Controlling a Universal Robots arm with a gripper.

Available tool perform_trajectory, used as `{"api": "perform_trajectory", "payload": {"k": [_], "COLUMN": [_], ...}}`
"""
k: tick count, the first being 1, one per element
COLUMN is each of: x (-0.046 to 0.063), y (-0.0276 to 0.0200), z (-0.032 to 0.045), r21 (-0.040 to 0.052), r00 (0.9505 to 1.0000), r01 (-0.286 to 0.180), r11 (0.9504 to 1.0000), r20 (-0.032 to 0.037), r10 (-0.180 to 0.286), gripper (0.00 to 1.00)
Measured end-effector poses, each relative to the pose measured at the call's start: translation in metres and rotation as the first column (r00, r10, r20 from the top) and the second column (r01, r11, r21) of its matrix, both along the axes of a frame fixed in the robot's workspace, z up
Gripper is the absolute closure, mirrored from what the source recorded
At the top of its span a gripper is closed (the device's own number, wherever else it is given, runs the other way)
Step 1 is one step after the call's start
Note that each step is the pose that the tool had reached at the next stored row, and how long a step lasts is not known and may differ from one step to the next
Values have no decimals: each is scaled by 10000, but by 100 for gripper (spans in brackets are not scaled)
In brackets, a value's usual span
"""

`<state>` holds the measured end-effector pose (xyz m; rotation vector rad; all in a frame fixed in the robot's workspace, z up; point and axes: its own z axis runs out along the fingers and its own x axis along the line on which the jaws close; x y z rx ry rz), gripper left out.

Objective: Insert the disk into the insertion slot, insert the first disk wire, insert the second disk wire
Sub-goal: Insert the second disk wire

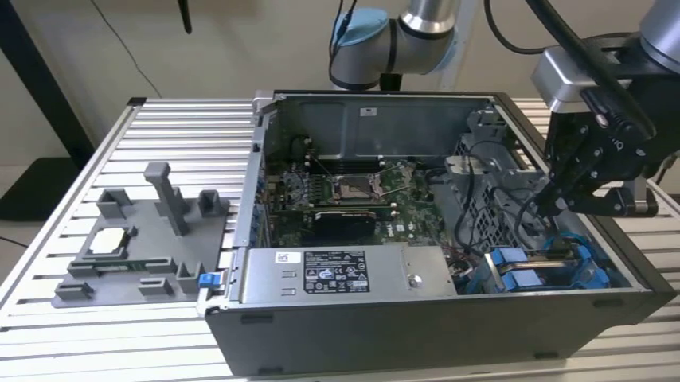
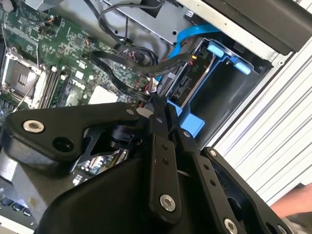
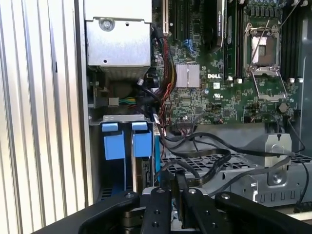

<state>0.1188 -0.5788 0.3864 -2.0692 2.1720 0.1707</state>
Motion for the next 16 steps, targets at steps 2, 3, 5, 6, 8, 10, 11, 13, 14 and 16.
{"api": "perform_trajectory", "payload": {"k": [2,3,5,6,8,10,11,13,14,16], "x": [-1,-1,-1,-1,-2,-2,-2,-2,-2,-2], "y": [0,0,0,0,0,0,0,0,0,0], "z": [-21,-30,-47,-53,-65,-72,-73,-74,-75,-76], "r21": [-6,-8,-9,-11,-13,-14,-14,-15,-13,-14], "r00": [10000,10000,10000,10000,10000,10000,10000,10000,10000,10000], "r01": [0,0,0,0,0,0,0,0,0,0], "r11": [10000,10000,10000,10000,10000,10000,10000,10000,10000,10000], "r20": [0,0,0,0,0,0,0,0,0,0], "r10": [0,0,0,0,0,0,0,0,0,0], "gripper": [100,100,100,100,100,100,100,100,100,100]}}
